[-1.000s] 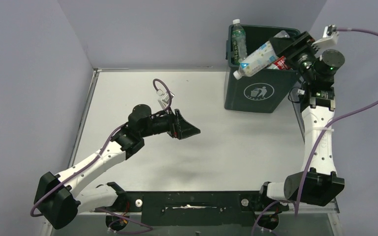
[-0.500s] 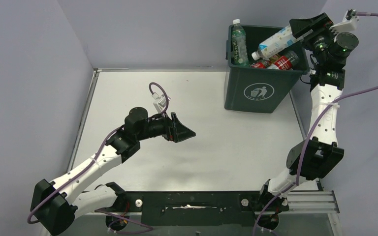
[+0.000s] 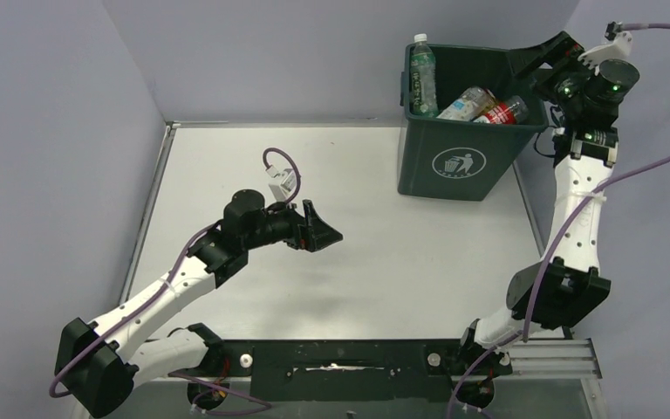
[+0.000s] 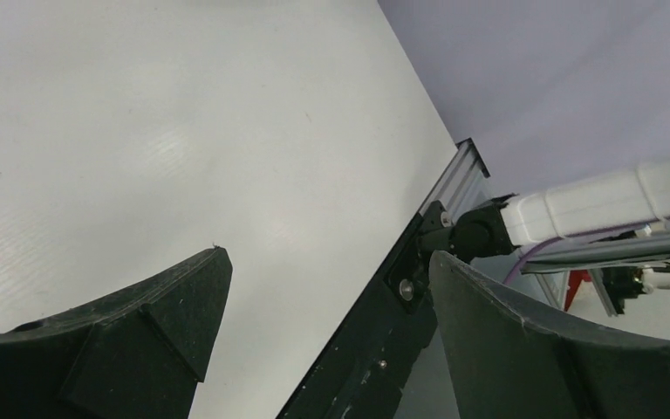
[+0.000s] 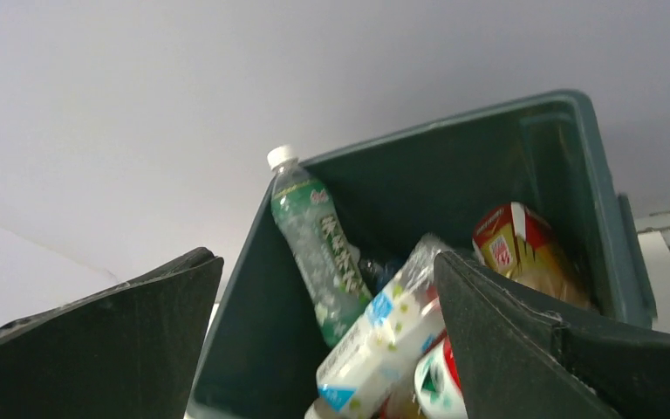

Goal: Put the plastic bottles in the bin
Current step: Place the plastic bottle in the trash bin, then reset both arms

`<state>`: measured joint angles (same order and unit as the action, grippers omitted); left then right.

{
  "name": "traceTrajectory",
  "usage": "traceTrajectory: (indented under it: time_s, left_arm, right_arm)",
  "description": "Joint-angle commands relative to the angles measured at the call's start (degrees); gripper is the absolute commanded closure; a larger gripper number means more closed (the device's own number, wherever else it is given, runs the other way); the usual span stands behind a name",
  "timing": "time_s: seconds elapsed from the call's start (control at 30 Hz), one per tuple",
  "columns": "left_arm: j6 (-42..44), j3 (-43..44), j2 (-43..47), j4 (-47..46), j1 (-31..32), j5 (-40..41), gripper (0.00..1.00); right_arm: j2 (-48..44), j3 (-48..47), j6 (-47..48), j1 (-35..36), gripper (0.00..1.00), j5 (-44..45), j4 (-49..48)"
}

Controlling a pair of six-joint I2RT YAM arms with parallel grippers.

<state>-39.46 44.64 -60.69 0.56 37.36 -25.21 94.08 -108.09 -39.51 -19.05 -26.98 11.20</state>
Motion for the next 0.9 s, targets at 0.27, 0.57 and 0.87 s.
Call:
traceTrajectory:
  time_s: [0.27, 0.57, 0.87]
  left_arm:
    - [7.79, 2.66, -2.10, 4.51, -1.45, 24.77, 0.15]
    - [11.50, -3.96, -12.64, -10.36, -4.76, 42.05, 0.14]
    - [18.82, -10.79, -8.61, -16.32, -16.95, 43.07, 0.14]
  right_arm:
    - [-36.15, 40.01, 13.95, 0.58, 0.02, 4.22, -1.50]
    - [-57.43, 71.86, 20.19, 1.36, 0.02, 18.23, -10.04]
    - [-60.83, 84.57, 20.01, 1.58, 0.02, 25.84, -15.96]
